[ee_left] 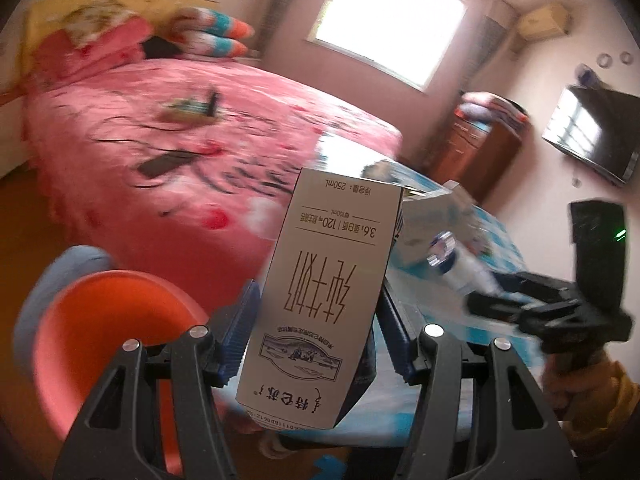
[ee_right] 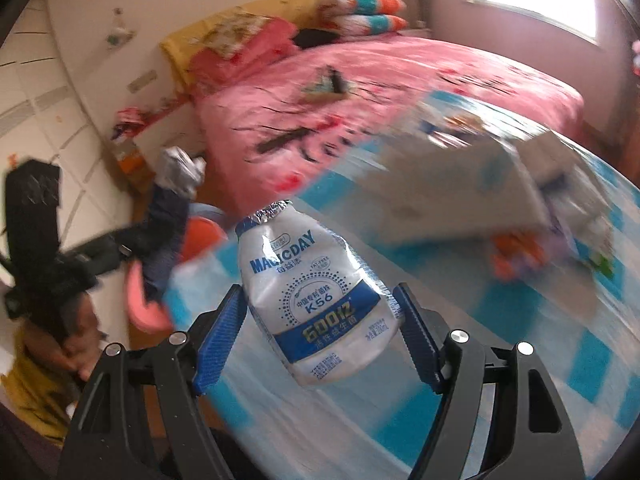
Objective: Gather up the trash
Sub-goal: 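Carry the milk carton in the left tool while the right tool carries the bottle to the orange bucket, then open both tools to drop the carton and bottle into the orange bucket, then move both open tools back to the table, then grasp the white wipes packet with the left tool, then lift the wipes packet with the left tool above the table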
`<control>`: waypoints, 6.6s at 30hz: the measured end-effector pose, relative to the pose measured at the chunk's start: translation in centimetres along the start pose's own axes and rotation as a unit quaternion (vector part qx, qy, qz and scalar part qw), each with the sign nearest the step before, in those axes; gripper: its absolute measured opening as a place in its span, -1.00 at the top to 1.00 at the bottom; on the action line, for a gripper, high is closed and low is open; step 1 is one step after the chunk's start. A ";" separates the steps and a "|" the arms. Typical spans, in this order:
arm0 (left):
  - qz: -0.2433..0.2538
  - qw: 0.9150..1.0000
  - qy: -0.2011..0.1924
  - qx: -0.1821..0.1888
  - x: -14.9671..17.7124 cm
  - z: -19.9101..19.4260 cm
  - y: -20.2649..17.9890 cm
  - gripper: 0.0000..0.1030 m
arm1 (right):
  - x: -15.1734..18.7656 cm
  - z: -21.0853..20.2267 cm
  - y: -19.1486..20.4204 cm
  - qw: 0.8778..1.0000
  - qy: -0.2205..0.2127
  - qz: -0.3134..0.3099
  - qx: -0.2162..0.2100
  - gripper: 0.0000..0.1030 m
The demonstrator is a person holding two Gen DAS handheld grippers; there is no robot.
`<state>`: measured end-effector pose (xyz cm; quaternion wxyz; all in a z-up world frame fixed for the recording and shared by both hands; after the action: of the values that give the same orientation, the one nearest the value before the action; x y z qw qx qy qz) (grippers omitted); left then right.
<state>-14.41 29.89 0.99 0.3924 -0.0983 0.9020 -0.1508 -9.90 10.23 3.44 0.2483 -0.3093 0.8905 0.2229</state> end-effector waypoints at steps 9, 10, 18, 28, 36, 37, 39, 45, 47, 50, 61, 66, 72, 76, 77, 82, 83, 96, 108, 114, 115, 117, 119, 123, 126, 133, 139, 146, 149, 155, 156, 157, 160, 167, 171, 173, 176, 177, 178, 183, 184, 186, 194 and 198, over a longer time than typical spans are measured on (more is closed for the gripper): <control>-0.083 0.991 -0.008 -0.108 1.8 -1.6 10.9 -0.16 | -5.4 6.6 10.9 0.993 0.019 -0.075 -0.088 -0.46; -0.091 0.989 -0.005 -0.114 2.1 -1.6 11.8 -0.16 | -5.7 7.6 12.0 0.992 0.024 -0.081 -0.095 -0.46; -0.134 0.976 0.000 -0.172 4.6 -1.7 17.0 -0.56 | -4.9 13.2 15.7 0.987 0.070 -0.090 -0.110 -0.65; -0.100 0.978 -0.058 -0.171 4.4 -2.7 17.7 -0.63 | -4.7 8.7 10.0 0.997 -0.011 -0.037 -0.060 -0.83; -0.057 0.982 -0.003 -0.182 4.1 -0.8 15.7 -0.63 | -1.7 5.3 6.4 0.997 -0.052 -0.009 -0.058 -0.86; -0.053 0.983 0.006 -0.177 4.1 -0.5 15.3 -0.63 | -1.2 4.7 6.1 0.997 -0.057 -0.008 -0.051 -0.88; -0.048 0.985 0.018 -0.165 4.2 -0.1 14.4 -0.63 | -0.5 3.6 5.2 0.997 -0.064 -0.001 -0.036 -0.90; -0.019 0.990 0.032 -0.133 3.4 0.8 11.1 -0.63 | 0.8 0.9 2.2 0.996 -0.076 0.037 -0.009 -0.90; -0.012 0.992 0.032 -0.121 2.9 0.9 9.9 -0.63 | 1.1 0.2 1.5 0.996 -0.075 0.055 -0.015 -0.90; 0.003 0.994 0.036 -0.101 1.7 1.3 7.8 -0.63 | 1.9 -1.0 -0.5 0.994 -0.067 0.090 -0.002 -0.90; 0.044 0.998 0.039 -0.019 -2.4 3.0 -1.1 -0.63 | 4.6 -4.9 -7.4 0.981 -0.086 0.168 0.030 -0.90; 0.073 0.996 0.050 0.011 -4.0 5.0 -4.9 -0.63 | 5.6 -6.7 -10.2 0.975 -0.103 0.194 0.044 -0.90; 0.096 0.993 0.058 0.048 -6.5 8.3 -8.8 -0.63 | 6.9 -9.0 -13.8 0.963 -0.123 0.231 0.060 -0.90; 0.101 0.990 0.064 0.076 -8.4 11.3 -10.9 -0.63 | 7.8 -10.3 -15.8 0.955 -0.138 0.254 0.062 -0.90; 0.102 0.989 0.069 0.083 -8.9 12.3 -11.3 -0.63 | 7.9 -10.6 -16.1 0.954 -0.140 0.257 0.063 -0.90; 0.108 0.987 0.085 0.087 -10.5 16.6 -12.5 -0.63 | 8.6 -10.8 -17.2 0.950 -0.142 0.271 0.059 -0.90; 0.113 0.986 0.085 0.084 -10.9 17.4 -12.7 -0.63 | 8.8 -10.8 -17.3 0.950 -0.142 0.271 0.057 -0.90; 0.142 0.984 0.102 0.040 -12.9 23.8 -12.2 -0.61 | 9.7 -9.6 -18.6 0.950 -0.134 0.278 0.047 -0.90; 0.160 0.977 0.119 0.074 -10.3 25.2 -14.7 -0.25 | 10.2 -9.1 -19.8 0.948 -0.132 0.287 0.047 -0.90; 0.179 0.969 0.129 0.106 -6.7 23.8 -18.2 -0.25 | 10.6 -9.1 -20.0 0.945 -0.132 0.294 0.048 -0.90; 0.182 0.967 0.134 0.116 -6.0 23.5 -19.0 -0.25 | 10.7 -9.1 -20.1 0.945 -0.132 0.294 0.050 -0.90; 0.190 0.962 0.147 0.132 -4.4 23.2 -20.4 -0.25 | 10.9 -9.0 -20.2 0.945 -0.129 0.295 0.053 -0.90; 0.206 0.956 0.158 0.140 -2.8 23.0 -21.8 -0.25 | 11.1 -8.8 -20.1 0.945 -0.125 0.296 0.056 -0.90; 0.207 0.955 0.157 0.146 -2.2 22.2 -22.8 -0.25 | 11.6 -8.5 -20.0 0.945 -0.116 0.300 0.059 -0.90; 0.194 0.959 0.149 0.146 -2.9 20.9 -22.9 -0.40 | 11.7 -8.4 -19.7 0.945 -0.116 0.299 0.058 -0.90; 0.177 0.973 0.127 0.075 -3.6 16.4 -21.7 -0.67 | 11.3 -8.1 -19.3 0.948 -0.113 0.292 0.058 -0.90; 0.070 0.983 0.168 0.035 -1.3 13.5 -17.3 -0.68 | 10.5 -7.6 -19.2 0.951 -0.109 0.283 0.050 -0.90; -0.112 0.961 0.230 0.102 2.8 11.7 -14.6 -0.68 | 9.2 -7.1 -19.8 0.954 -0.114 0.275 0.050 -0.90; -0.125 0.960 0.232 0.099 3.3 12.1 -15.5 -0.68 | 8.6 -7.1 -20.5 0.952 -0.125 0.275 0.050 -0.90; -0.126 0.967 0.211 0.059 3.1 13.2 -17.6 -0.68 | 8.2 -7.5 -21.8 0.947 -0.140 0.285 0.053 -0.90; -0.119 0.971 0.200 0.050 2.8 13.3 -18.0 -0.68 | 8.4 -7.5 -22.0 0.945 -0.141 0.291 0.048 -0.90; -0.111 0.973 0.197 0.039 2.7 13.5 -18.3 -0.68 | 8.5 -7.5 -22.1 0.944 -0.142 0.294 0.041 -0.90; -0.098 0.977 0.190 0.009 2.7 13.7 -19.1 -0.68 | 8.7 -8.1 -22.1 0.943 -0.157 0.292 0.022 -0.90; -0.056 0.978 0.194 -0.058 3.1 14.2 -20.3 -0.68 | 9.1 -8.8 -23.0 0.937 -0.179 0.301 -0.006 -0.90; -0.074 0.973 0.200 -0.088 3.5 13.3 -19.6 -0.68 | 9.3 -8.6 -23.2 0.936 -0.169 0.307 -0.012 -0.90; -0.095 0.968 0.215 -0.091 4.1 13.4 -19.2 -0.68 | 9.5 -8.4 -23.2 0.936 -0.167 0.309 -0.016 -0.90; -0.119 0.963 0.223 -0.091 4.7 13.7 -19.2 -0.68 | 9.9 -8.3 -23.5 0.935 -0.165 0.315 -0.019 -0.90; -0.119 0.964 0.222 -0.089 4.7 13.8 -19.4 -0.68 | 9.9 -8.3 -23.5 0.934 -0.164 0.317 -0.022 -0.90; -0.123 0.963 0.224 -0.083 4.6 14.0 -19.7 -0.68 | 10.0 -8.3 -23.6 0.934 -0.164 0.318 -0.024 -0.90; -0.126 0.963 0.219 -0.099 4.2 14.8 -20.6 -0.69 | 10.1 -8.3 -23.4 0.935 -0.162 0.316 -0.023 -0.90; -0.118 0.964 0.214 -0.104 4.1 15.1 -20.7 -0.70 | 10.1 -8.3 -23.3 0.935 -0.161 0.315 -0.023 -0.90; -0.113 0.966 0.205 -0.112 3.8 15.5 -20.7 -0.73 | 10.1 -8.3 -23.2 0.936 -0.159 0.314 -0.026 -0.90; -0.100 0.968 0.183 -0.141 2.6 15.0 -21.7 -0.74 | 10.4 -8.8 -23.4 0.931 -0.169 0.320 -0.036 -0.90; -0.097 0.967 0.177 -0.154 1.8 15.6 -21.7 -0.74 | 10.5 -8.9 -23.4 0.931 -0.170 0.320 -0.039 -0.90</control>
<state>-2.83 6.03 -2.76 0.1903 -0.2166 0.9555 -0.0624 -4.32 -15.89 -1.48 0.2993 0.0257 0.8773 0.3743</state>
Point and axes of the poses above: each gripper's, at about its wrist camera, not at the fingertips, and z roughly the way its jaws point, y to its left, x to its underside, the point moved 6 cm from there along z, roughly the way its jaws point, and after that the axes turned 4 degrees about y, right-handed, at the moved point
